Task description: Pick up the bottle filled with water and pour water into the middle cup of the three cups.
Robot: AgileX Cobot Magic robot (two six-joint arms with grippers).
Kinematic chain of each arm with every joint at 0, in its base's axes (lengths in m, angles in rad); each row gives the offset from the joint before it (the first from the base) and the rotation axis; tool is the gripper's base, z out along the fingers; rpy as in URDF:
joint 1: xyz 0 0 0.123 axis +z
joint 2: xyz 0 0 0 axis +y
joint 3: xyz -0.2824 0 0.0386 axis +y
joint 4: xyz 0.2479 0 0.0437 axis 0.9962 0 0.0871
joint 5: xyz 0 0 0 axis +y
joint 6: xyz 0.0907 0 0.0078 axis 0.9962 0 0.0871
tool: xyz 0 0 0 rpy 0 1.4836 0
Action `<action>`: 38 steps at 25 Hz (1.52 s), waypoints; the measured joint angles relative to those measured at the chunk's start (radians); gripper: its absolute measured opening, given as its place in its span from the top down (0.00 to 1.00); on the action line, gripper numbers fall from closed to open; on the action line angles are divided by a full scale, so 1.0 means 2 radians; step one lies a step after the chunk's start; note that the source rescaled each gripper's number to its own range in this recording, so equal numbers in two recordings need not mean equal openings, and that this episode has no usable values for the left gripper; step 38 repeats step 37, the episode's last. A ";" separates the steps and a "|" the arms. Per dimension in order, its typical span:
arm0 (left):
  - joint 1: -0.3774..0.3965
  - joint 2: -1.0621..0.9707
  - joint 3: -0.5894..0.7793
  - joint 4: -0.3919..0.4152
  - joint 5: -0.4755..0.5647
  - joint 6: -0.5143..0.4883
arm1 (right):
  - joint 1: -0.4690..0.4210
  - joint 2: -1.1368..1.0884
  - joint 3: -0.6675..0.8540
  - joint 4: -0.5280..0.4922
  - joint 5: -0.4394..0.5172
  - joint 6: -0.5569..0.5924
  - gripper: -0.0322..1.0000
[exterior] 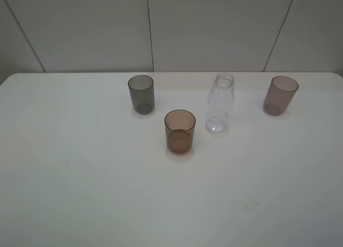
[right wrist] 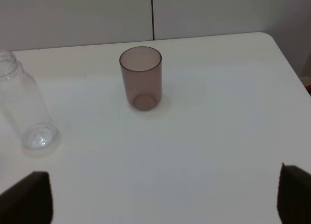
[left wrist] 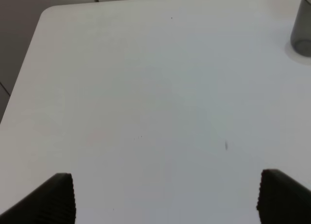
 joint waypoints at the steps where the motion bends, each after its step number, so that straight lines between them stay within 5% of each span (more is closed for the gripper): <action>1: 0.000 0.000 0.000 0.000 0.000 0.000 | 0.000 0.000 0.000 0.000 0.000 0.000 0.00; 38: 0.000 0.000 0.000 0.000 0.000 0.000 | 0.000 0.000 0.000 0.002 0.000 -0.002 0.00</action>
